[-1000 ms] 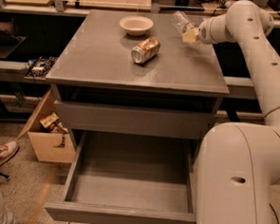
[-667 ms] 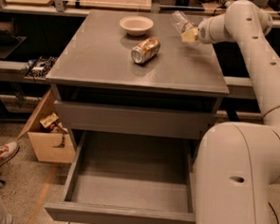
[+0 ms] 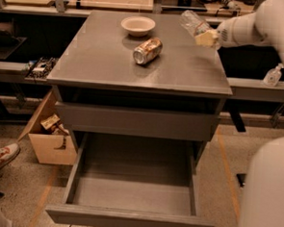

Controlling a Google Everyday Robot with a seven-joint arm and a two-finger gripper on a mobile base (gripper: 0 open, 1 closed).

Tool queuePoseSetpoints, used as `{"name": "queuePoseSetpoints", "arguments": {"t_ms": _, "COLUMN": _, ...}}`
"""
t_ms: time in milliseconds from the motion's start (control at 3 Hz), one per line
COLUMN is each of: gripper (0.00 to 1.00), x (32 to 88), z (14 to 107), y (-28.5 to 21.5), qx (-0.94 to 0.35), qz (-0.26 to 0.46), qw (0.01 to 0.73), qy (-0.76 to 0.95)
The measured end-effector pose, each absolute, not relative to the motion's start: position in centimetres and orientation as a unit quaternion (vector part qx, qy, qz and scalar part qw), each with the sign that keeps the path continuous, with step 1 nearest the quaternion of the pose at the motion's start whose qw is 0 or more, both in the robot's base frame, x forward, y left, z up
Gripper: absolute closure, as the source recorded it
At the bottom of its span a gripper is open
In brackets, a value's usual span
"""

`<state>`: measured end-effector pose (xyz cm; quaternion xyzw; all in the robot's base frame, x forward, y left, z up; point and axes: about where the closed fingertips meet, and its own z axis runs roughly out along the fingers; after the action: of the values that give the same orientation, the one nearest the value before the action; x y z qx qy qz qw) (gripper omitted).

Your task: Place water bottle into middle drawer

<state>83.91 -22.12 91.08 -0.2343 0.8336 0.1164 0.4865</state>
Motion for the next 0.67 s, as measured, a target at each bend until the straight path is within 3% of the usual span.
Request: {"name": "queuePoseSetpoints", "arguments": {"t_ms": 667, "gripper": 1.00, "x": 71.0, "z": 95.3, "y": -23.3, "qx": -0.281, "qz": 0.123, "qw": 0.501, "qy": 0.809}}
